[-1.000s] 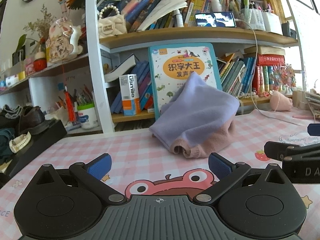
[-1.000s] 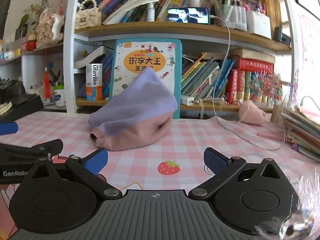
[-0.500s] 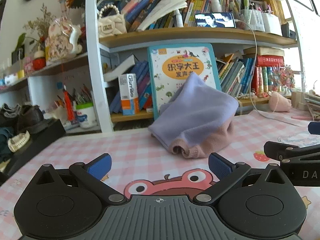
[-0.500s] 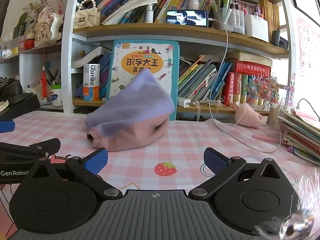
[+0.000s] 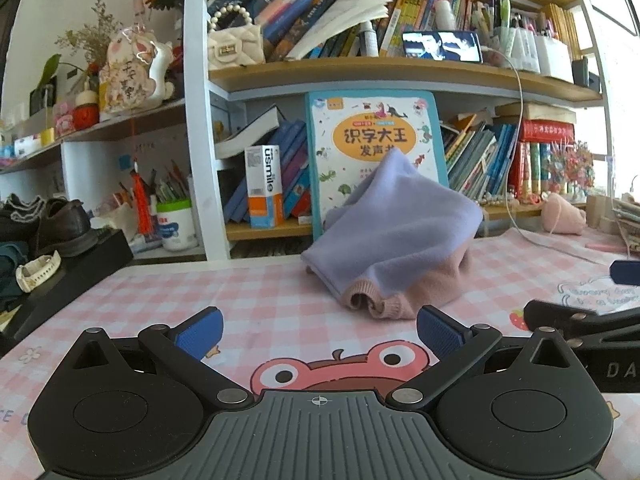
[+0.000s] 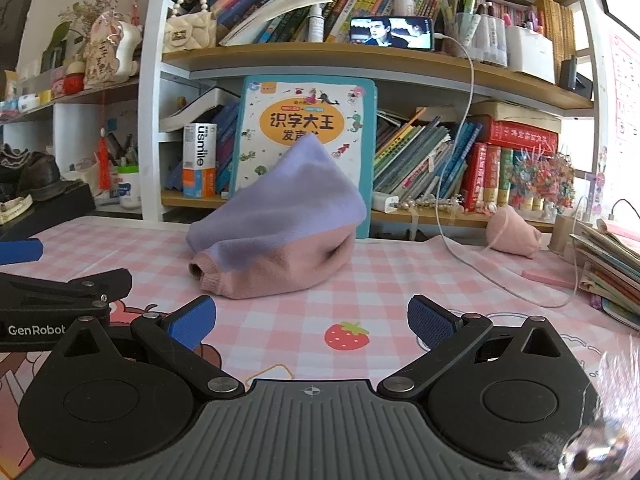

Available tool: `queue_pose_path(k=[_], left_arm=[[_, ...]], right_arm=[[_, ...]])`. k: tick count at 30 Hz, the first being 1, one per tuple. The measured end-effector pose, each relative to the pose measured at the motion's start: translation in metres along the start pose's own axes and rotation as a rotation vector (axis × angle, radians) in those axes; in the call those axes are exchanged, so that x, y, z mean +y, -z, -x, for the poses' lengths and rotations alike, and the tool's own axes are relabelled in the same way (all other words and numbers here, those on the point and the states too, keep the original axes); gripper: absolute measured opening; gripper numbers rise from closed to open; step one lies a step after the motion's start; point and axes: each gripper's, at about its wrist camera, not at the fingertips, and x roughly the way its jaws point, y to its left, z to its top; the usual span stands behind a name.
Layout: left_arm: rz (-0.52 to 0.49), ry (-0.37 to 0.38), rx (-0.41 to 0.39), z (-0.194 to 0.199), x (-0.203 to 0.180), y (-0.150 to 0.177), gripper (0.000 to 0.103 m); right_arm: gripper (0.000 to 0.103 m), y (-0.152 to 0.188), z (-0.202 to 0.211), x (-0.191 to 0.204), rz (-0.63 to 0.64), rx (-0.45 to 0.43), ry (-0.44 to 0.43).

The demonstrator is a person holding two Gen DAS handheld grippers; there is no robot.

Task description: Fold clothes

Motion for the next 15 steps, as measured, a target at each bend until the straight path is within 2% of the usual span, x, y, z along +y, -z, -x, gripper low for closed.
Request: queue_pose_path(k=[6, 15], left_arm=[[0.004, 0.011, 0.031, -0.005, 0.001, -0.001, 0.103], [-0.013, -0.013, 0.008, -0.002, -0.003, 0.000, 0.103]], right_arm=[[0.103, -0.001, -0.006, 0.002, 0.005, 0.036, 0.009], [0.103, 0.001, 0.006, 0.008, 0.047, -0.033, 0.035]])
